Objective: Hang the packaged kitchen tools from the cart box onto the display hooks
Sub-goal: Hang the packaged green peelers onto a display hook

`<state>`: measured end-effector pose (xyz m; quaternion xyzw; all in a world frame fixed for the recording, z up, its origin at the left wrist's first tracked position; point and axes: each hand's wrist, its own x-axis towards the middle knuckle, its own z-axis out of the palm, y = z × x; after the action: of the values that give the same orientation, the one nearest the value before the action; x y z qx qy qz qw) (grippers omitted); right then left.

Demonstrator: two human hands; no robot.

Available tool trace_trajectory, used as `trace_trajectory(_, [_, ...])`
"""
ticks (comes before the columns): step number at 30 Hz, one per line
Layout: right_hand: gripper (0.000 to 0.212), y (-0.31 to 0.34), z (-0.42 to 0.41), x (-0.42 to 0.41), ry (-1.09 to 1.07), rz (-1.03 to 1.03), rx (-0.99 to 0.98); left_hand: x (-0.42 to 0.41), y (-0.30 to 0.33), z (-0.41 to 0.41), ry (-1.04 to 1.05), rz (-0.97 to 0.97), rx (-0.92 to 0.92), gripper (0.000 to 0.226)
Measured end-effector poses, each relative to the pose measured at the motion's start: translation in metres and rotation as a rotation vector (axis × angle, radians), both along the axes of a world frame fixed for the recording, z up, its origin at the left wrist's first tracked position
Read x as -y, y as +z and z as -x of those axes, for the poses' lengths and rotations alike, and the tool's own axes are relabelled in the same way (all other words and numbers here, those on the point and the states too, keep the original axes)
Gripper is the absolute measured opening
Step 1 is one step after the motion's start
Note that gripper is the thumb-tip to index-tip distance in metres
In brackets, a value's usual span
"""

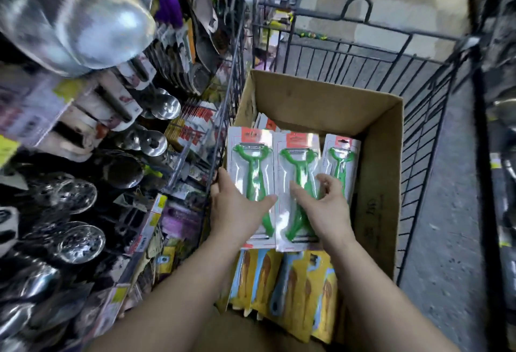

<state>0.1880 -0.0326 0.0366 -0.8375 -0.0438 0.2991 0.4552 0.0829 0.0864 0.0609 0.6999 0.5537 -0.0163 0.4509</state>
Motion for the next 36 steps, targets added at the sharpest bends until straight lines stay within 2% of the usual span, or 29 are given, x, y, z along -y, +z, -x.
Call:
trace_trajectory(5, [0.073,0.043,0.012,0.017,-0.028,-0.129,-0.115,-0.004,0.022,0.025,-0.004,0.027,0.083,0.125])
trace_trajectory(9, [0.045,0.069,0.023,0.027,-0.023,-0.171,-0.158,-0.005,0.042,0.045,-0.025,0.040,0.160,0.127])
trace_trajectory(14, [0.066,0.089,0.034,0.039,0.051,-0.231,-0.082,0.013,0.065,0.065,-0.010,0.033,0.211,0.121])
trace_trajectory(17, [0.057,0.100,0.039,0.050,0.077,-0.298,-0.056,0.032,0.078,0.074,0.027,0.012,0.259,0.120])
trace_trajectory(21, [0.061,0.115,0.050,0.077,0.103,-0.366,-0.040,0.069,0.094,0.089,0.074,-0.045,0.295,0.126])
trace_trajectory(24, [0.062,0.128,0.063,0.100,0.138,-0.383,-0.020,0.099,0.099,0.106,0.136,-0.089,0.343,0.130])
trace_trajectory(31, [0.040,0.159,0.110,0.128,0.326,-0.451,0.003,0.150,0.121,0.172,0.303,-0.193,0.441,0.130])
trace_trajectory(36, [0.038,0.181,0.165,0.116,0.510,-0.469,0.027,0.170,0.143,0.243,0.502,-0.206,0.556,0.115])
